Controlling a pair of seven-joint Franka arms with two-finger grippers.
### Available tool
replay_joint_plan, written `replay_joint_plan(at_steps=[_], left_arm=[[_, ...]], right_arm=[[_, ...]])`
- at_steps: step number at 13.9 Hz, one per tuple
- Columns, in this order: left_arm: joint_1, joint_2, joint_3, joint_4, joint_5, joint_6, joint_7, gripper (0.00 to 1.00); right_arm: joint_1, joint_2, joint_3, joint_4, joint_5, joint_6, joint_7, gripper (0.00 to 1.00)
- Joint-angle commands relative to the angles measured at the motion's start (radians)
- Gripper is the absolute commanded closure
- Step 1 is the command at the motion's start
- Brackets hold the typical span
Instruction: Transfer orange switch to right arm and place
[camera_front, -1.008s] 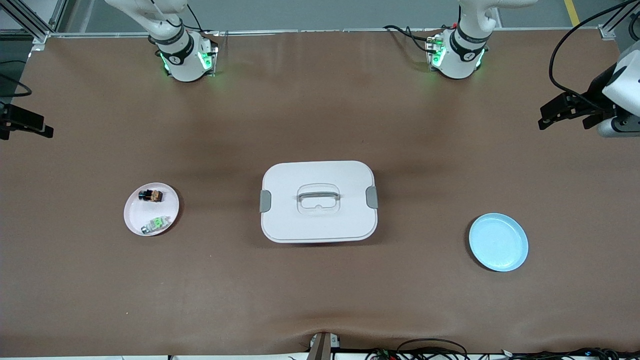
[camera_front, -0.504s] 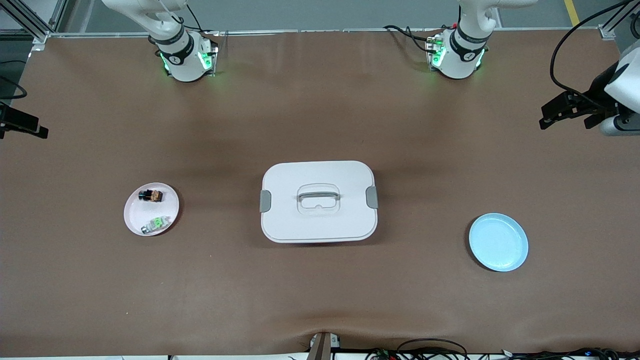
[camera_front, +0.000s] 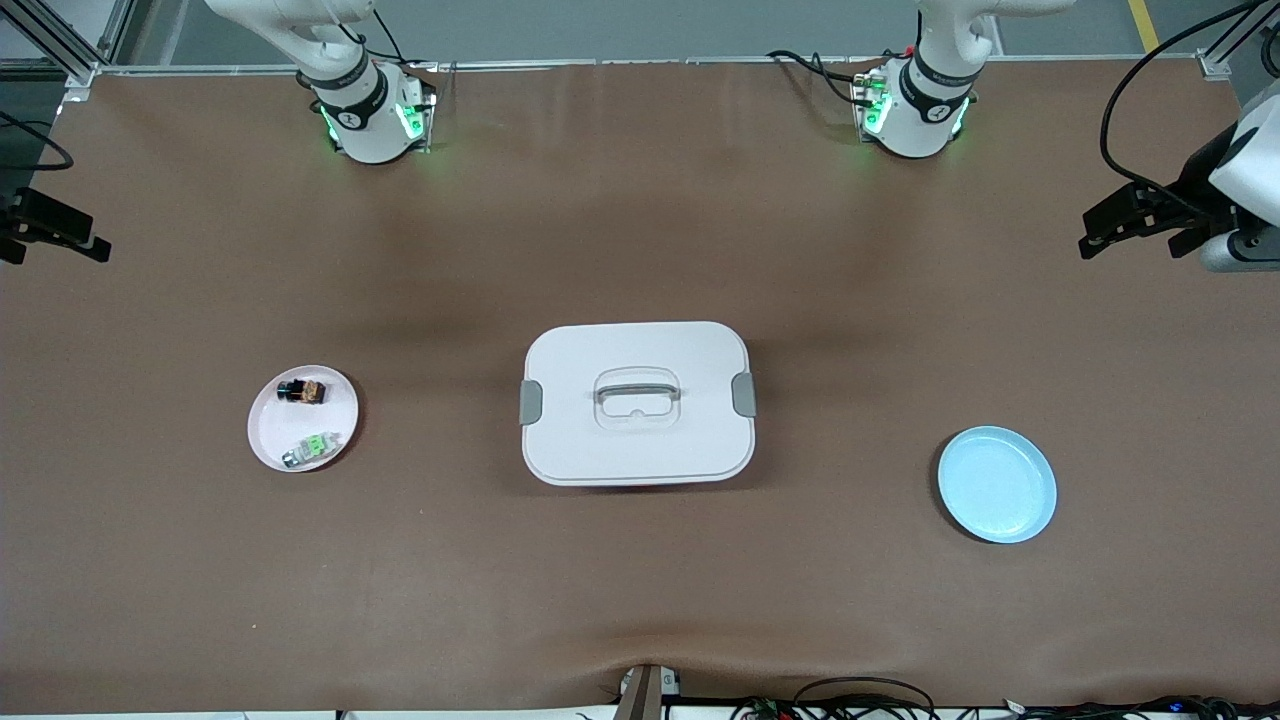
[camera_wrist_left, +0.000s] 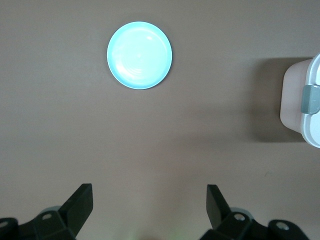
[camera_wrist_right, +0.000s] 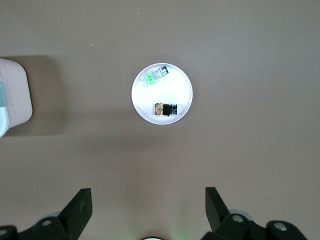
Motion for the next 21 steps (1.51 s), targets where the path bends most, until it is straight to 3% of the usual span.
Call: replay_joint_plan(at_steps=[1,21], left_arm=[[0.001,0.007,0.000,0.019,0.007,-0.020,0.005,0.00],[0.004,0.011,0.000,0.019,0.007,-0.020,0.007,0.00]], right_arm=[[-0.020,-0.028,0.050,-0.027,-0.042,0.006,0.013,0.00],[-0.044,-0.080,0.050,-0.044,-0.028,0.009,0.000,0.00]])
